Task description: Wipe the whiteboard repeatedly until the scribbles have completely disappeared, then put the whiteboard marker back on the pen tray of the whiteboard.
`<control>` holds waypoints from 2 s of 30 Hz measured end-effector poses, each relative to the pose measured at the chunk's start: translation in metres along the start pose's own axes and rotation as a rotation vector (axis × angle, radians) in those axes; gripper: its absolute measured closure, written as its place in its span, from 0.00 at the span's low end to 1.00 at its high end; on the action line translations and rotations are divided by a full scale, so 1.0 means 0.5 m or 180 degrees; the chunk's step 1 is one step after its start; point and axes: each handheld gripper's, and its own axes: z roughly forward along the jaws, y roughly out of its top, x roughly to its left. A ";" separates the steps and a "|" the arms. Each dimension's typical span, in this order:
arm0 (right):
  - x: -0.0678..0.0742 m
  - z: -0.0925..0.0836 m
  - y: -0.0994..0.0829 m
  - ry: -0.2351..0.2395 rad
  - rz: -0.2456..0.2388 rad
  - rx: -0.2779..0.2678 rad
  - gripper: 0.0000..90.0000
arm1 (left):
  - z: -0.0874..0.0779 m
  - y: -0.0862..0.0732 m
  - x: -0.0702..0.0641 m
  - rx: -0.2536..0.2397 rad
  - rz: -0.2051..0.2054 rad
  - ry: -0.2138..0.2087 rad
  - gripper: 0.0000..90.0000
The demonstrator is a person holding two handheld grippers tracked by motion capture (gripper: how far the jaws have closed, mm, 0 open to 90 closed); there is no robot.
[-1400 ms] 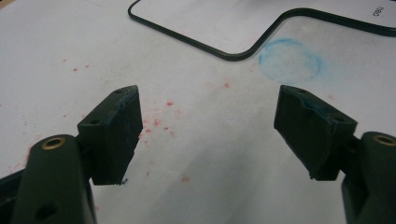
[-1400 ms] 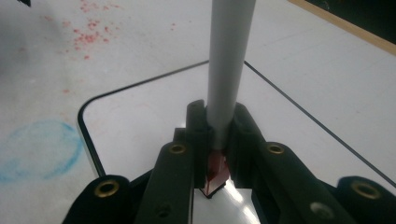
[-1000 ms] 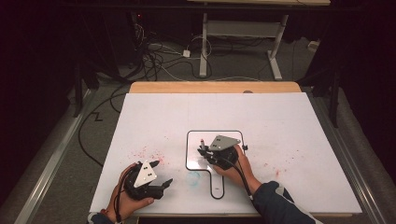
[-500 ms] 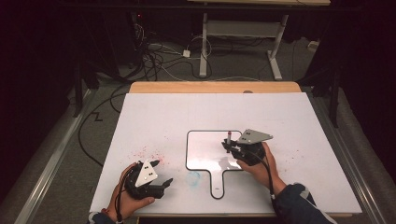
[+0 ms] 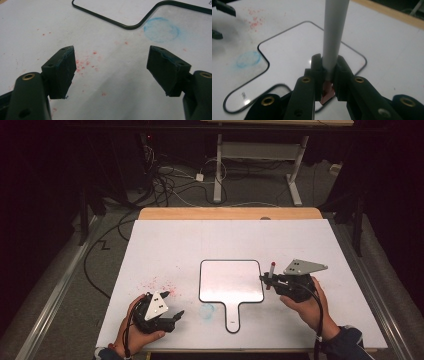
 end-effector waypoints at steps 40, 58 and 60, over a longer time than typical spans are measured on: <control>0.035 0.138 -0.012 0.0162 -0.0337 0.0699 0.72 | 0.011 0.000 0.005 0.0045 0.0032 -0.0061 0.25; -0.025 0.151 -0.029 -0.0416 -0.0189 0.0678 0.91 | 0.011 0.000 0.003 0.0085 0.0052 -0.0075 0.25; -0.033 0.156 -0.030 -0.0457 -0.0127 0.0652 0.90 | 0.011 0.000 0.003 0.0090 0.0057 -0.0076 0.25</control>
